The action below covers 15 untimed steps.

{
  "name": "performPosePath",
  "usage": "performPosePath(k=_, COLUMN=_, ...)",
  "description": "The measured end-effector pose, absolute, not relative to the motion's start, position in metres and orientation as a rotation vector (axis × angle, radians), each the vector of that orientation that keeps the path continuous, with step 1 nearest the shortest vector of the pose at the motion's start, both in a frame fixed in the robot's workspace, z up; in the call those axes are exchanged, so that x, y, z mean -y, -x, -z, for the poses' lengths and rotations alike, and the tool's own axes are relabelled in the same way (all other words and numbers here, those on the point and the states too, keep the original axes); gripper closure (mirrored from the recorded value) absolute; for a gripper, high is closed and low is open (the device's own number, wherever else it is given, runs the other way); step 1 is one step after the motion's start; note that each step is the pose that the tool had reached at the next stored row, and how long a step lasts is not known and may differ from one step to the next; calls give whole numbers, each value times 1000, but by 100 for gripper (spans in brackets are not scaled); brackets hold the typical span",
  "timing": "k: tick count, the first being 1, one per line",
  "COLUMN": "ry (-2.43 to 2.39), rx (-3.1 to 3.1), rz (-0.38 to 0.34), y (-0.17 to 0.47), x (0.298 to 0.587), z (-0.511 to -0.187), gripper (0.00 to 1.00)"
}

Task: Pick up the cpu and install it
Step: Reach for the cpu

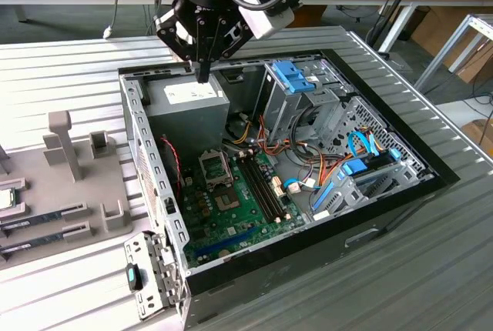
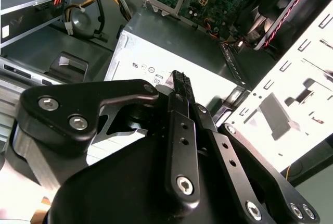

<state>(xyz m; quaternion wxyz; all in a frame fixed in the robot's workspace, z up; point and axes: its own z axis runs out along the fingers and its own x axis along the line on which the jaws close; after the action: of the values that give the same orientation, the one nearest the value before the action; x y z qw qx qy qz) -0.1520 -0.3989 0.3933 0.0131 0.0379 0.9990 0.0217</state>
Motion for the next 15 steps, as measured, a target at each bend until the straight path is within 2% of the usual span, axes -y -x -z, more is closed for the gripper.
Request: performPosePath(k=15, ry=-118, rx=-3112, rz=-68, y=156, x=399, z=-393, gripper=89)
